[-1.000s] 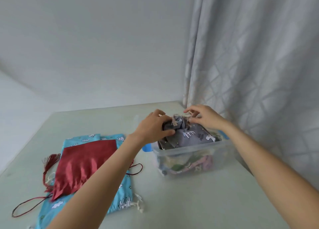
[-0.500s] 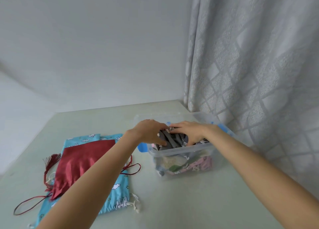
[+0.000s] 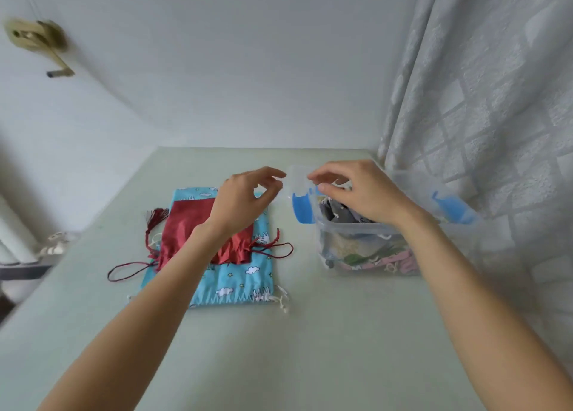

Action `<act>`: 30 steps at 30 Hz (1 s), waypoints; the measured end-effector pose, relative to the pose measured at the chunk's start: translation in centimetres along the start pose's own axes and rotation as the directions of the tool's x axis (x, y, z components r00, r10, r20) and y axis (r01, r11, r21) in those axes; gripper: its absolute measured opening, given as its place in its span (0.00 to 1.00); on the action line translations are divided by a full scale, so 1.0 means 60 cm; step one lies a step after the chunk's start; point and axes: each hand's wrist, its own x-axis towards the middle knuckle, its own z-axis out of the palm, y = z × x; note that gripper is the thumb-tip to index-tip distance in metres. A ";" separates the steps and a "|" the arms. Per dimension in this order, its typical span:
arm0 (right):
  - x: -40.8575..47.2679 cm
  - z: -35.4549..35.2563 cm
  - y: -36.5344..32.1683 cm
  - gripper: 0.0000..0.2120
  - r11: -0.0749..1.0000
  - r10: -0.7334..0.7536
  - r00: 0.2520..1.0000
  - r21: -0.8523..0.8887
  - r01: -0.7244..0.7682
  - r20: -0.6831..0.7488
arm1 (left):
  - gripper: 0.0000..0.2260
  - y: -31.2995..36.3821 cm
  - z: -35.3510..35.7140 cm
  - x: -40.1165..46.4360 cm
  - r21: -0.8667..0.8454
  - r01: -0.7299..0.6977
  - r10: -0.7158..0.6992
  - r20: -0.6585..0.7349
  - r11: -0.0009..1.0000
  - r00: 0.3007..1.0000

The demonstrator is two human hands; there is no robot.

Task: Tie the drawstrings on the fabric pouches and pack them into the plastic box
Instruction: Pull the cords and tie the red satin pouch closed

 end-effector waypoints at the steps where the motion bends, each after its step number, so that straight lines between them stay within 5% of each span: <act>1: 0.003 0.028 -0.017 0.09 0.999 -0.027 1.000 0.025 0.027 0.005 | 0.11 -0.018 -0.016 -0.016 -0.007 0.050 -0.050 0.016 0.999 0.999; 5: 0.020 0.168 -0.056 0.10 0.999 -0.045 0.985 0.027 0.042 0.166 | 0.09 -0.096 -0.076 -0.095 0.119 0.159 -0.175 0.143 0.980 0.974; 9: 0.024 0.271 -0.038 0.16 0.986 0.115 0.959 -0.145 -0.079 0.260 | 0.14 -0.153 -0.116 -0.162 0.284 0.229 -0.292 0.204 0.931 0.935; 14: 0.020 0.334 -0.023 0.22 0.937 0.279 0.920 -0.289 -0.198 0.274 | 0.18 -0.211 -0.150 -0.221 0.454 0.317 -0.436 0.185 0.833 0.881; 17: 0.021 0.349 -0.021 0.18 0.920 0.254 0.958 -0.340 -0.196 0.135 | 0.18 -0.229 -0.153 -0.229 0.456 0.351 -0.492 0.238 0.818 0.837; 22: 0.021 0.335 -0.017 0.06 0.967 0.223 0.970 -0.106 -0.233 -0.096 | 0.09 -0.237 -0.142 -0.227 0.322 0.430 -0.470 0.054 0.843 0.881; 26: 0.009 0.321 -0.010 0.05 0.947 0.319 0.946 0.061 -0.315 -0.053 | 0.06 -0.235 -0.135 -0.227 0.012 0.529 -0.526 -0.086 0.849 0.846; 30: -0.001 0.320 -0.012 0.05 0.900 0.358 0.934 0.263 -0.346 0.004 | 0.04 -0.232 -0.124 -0.230 -0.192 0.563 -0.581 -0.051 0.804 0.812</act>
